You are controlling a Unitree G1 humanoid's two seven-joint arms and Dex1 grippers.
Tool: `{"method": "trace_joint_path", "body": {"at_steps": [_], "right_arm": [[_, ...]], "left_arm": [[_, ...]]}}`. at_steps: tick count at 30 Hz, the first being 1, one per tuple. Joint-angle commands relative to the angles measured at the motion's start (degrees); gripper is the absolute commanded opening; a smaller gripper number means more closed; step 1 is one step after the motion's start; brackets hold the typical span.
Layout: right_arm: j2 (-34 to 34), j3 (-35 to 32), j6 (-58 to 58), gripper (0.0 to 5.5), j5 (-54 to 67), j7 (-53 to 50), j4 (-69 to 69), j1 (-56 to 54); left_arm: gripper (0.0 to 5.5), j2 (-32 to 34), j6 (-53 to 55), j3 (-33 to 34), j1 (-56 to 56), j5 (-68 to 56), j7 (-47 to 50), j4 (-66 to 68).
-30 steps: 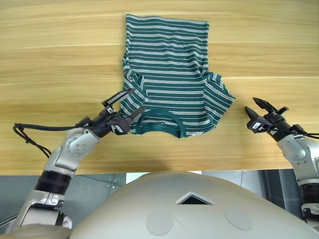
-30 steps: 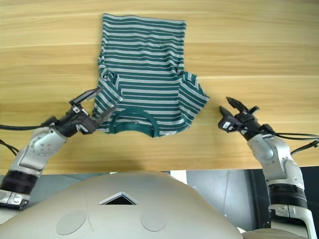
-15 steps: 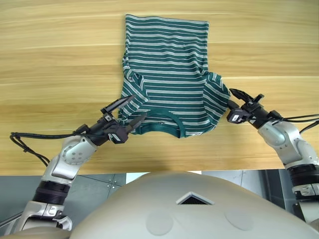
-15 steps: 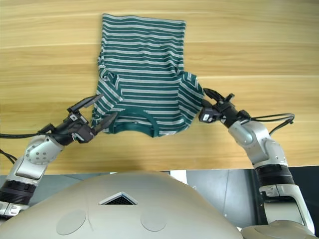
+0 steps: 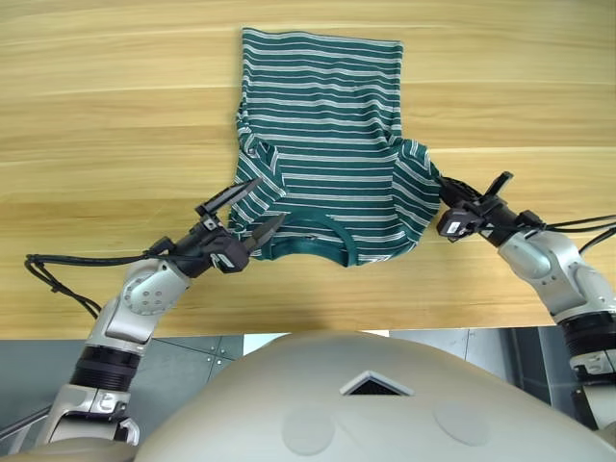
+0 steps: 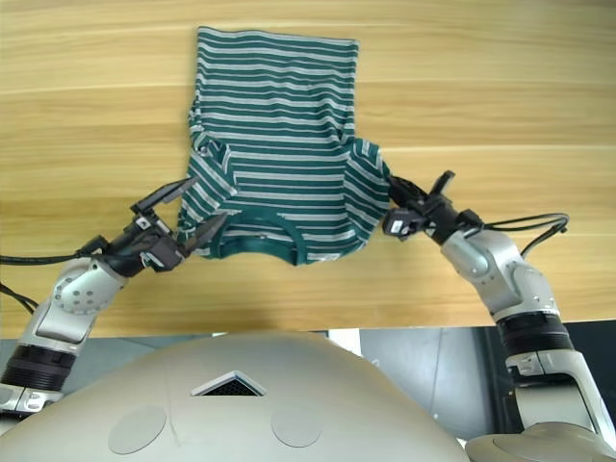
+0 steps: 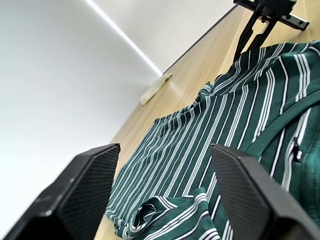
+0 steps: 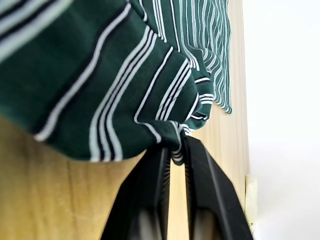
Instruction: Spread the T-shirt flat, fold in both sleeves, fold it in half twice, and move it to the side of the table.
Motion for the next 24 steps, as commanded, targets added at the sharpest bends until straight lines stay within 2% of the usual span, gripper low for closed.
{"method": "trace_joint_path", "body": {"at_steps": [1,10,18,24], "right_arm": [[2.2,2.7,0.3,0.01,-1.0,-0.7,2.2,1.8],[6.7,0.4,-2.9,0.01,5.2,-3.8,-3.3,-0.6],[11.4,2.8,-4.9,0.01,10.0,0.1,-6.5,-3.8],[13.5,5.7,-5.4,0.01,9.0,2.3,-5.8,-4.7]], "left_arm": [[3.37,-0.4,-0.6,0.9,-0.4,-0.7,-0.2,0.8],[3.37,-1.8,-1.3,1.1,-1.6,-0.9,-0.2,2.5],[3.37,-3.3,-1.7,0.4,-3.4,-0.8,-0.2,5.3],[3.37,-4.0,-2.2,-0.2,-4.1,-0.1,-0.5,6.8]]}}
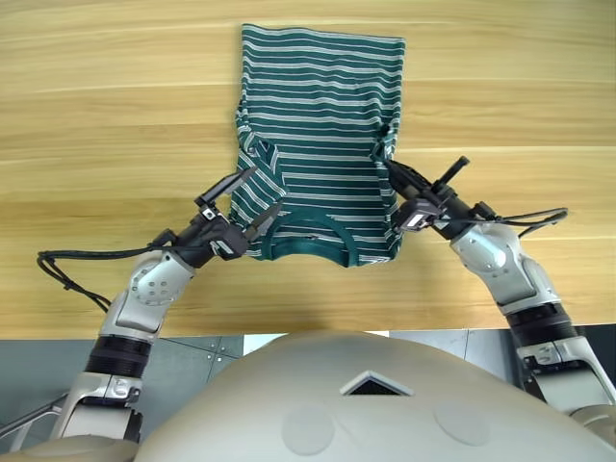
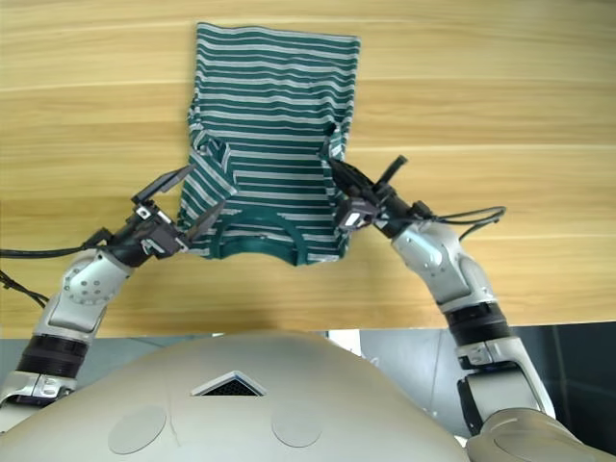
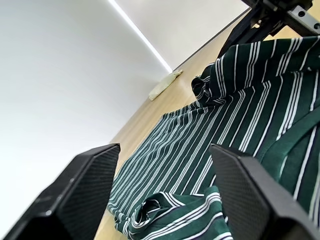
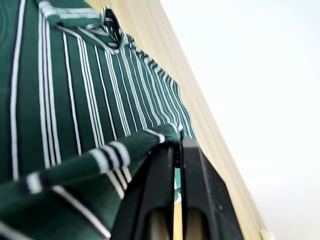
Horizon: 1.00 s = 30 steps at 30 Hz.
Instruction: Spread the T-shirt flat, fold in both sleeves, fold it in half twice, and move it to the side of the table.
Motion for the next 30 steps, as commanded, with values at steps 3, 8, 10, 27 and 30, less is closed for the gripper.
{"method": "trace_joint_path", "body": {"at_steps": [3,8,10,27,30], "right_arm": [[1.5,3.0,-0.6,0.01,-0.5,2.4,1.2,-0.6],[1.4,4.1,0.4,0.59,-1.4,3.7,2.9,-1.1],[1.3,4.1,0.5,0.92,-1.4,3.9,3.2,-1.2],[-2.5,-0.2,4.4,2.05,-5.2,-1.8,13.1,-1.1],[-2.2,-0.2,3.9,2.05,-4.9,-2.6,14.6,-1.2]], "left_arm": [[3.37,-0.5,-0.4,-0.7,-0.8,1.1,-0.5,0.5],[3.37,-0.8,-0.4,-1.1,-1.1,1.3,-0.7,0.7],[3.37,-0.8,-0.5,-1.0,-1.1,1.2,-0.6,0.8],[3.37,1.5,10.1,-1.6,-9.5,22.4,9.9,19.5],[3.37,1.2,11.3,-3.7,-10.3,24.3,12.0,24.0]]}}
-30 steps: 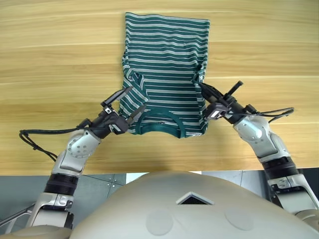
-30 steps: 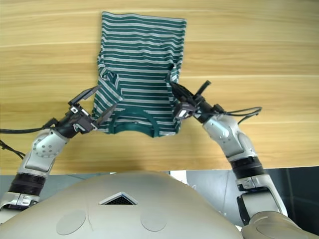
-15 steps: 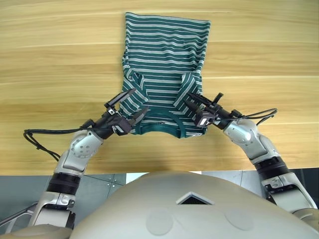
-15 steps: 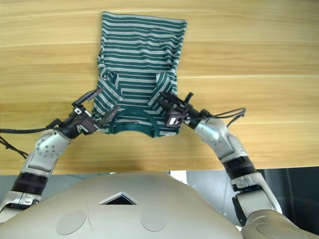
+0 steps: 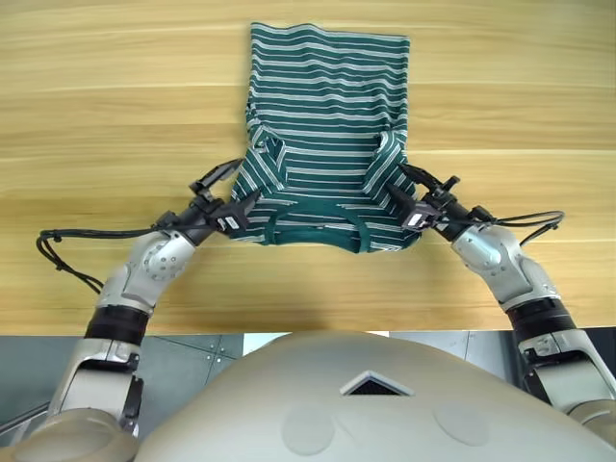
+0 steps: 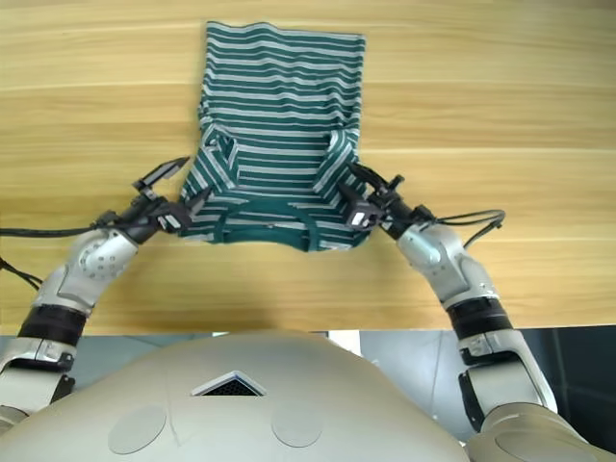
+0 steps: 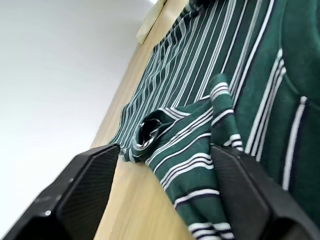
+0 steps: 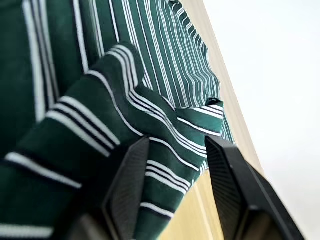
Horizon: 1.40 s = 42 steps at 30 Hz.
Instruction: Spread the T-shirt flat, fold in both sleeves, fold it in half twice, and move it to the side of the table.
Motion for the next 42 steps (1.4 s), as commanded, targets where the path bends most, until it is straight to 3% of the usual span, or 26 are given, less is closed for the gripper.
{"method": "trace_joint_path", "body": {"at_steps": [1,11,20,28,34,42], "right_arm": [[-1.1,-0.2,1.1,2.05,-0.2,0.1,3.3,0.6],[-0.5,-1.0,-1.3,2.05,3.5,-0.1,0.5,0.2],[2.5,-5.9,-1.1,2.05,13.0,0.9,-5.5,-2.6],[4.8,-2.1,0.0,2.05,6.6,-1.1,11.1,-9.4],[7.1,0.9,0.1,2.05,2.3,-5.8,23.3,-14.6],[5.8,0.9,-3.7,2.05,3.5,-7.9,22.9,-12.8]], "left_arm": [[3.37,0.3,4.7,-3.7,0.6,5.0,1.3,8.1],[3.37,-1.3,-1.6,-9.6,6.7,-3.9,-1.0,-1.0],[3.37,0.9,-1.1,-5.2,10.7,-8.7,-2.3,-10.5],[3.37,-1.6,-3.1,-0.4,11.6,-12.0,0.3,-17.0],[3.37,-2.9,-4.9,-0.6,10.9,-15.2,-1.5,-19.7],[3.37,-0.6,-3.3,4.3,11.9,-13.4,-1.5,-16.6]]}}
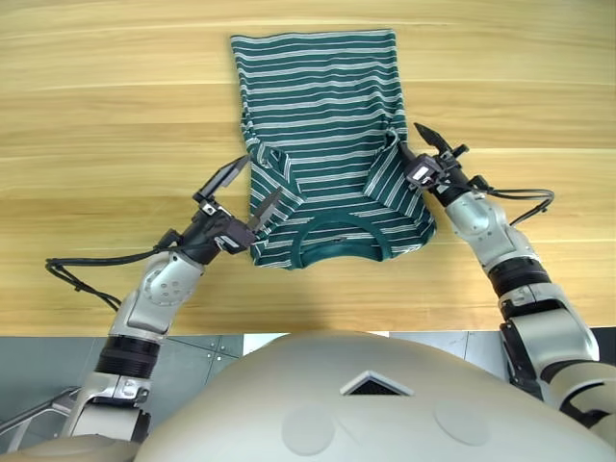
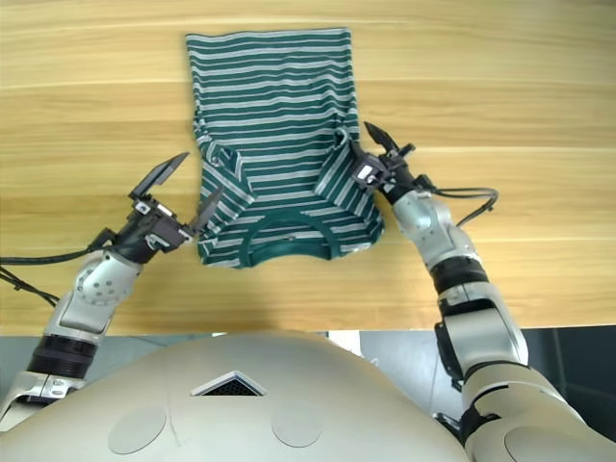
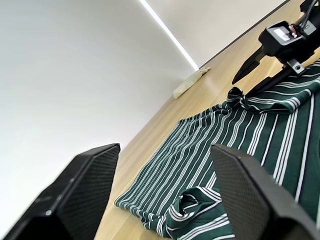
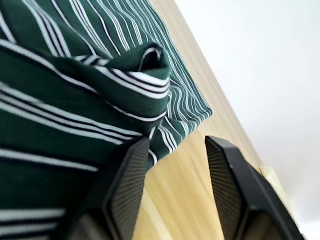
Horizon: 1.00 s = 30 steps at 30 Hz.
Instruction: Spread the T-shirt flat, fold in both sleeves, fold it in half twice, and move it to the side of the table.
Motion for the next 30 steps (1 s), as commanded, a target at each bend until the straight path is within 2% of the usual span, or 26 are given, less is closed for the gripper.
{"method": "trace_joint_path", "body": {"at_steps": [1,3,6,9,11,16,21,28,30], "right_arm": [[-0.4,0.6,-3.5,2.05,1.3,1.4,-2.3,2.9],[-0.2,-2.1,-8.3,2.05,8.6,2.8,-9.7,5.2],[-0.3,-8.4,-9.0,2.05,20.3,4.0,-21.5,7.2],[-1.0,-12.3,-6.4,2.05,27.7,6.7,-29.5,7.8],[-4.3,-13.1,-5.2,2.05,25.0,9.5,-29.6,9.3],[-13.2,-14.6,-5.2,2.05,18.6,15.4,-25.4,15.1],[-14.7,-16.1,-5.4,2.05,18.0,16.9,-24.7,14.9],[-14.4,-16.2,-5.7,2.05,17.2,17.8,-23.6,15.0],[-15.0,-16.4,-5.6,2.11,17.0,18.3,-23.8,16.0]], "left_arm": [[3.37,3.3,1.8,5.0,0.4,2.0,0.7,2.1],[3.37,6.6,4.1,10.4,1.6,5.2,2.6,3.1],[3.37,11.2,5.6,16.9,6.3,7.9,2.4,1.0],[3.37,14.8,5.3,19.3,11.2,9.0,-0.3,-2.5],[3.37,16.3,4.6,17.0,12.0,9.9,-3.1,-2.6],[3.37,16.7,3.1,4.9,9.0,8.9,-13.9,-3.8],[3.37,17.4,2.2,-2.0,6.9,7.4,-20.1,-1.7],[3.37,17.4,1.8,-5.7,3.8,7.6,-21.0,2.1],[2.97,17.7,1.1,-7.0,2.9,7.3,-21.7,3.3]]}}
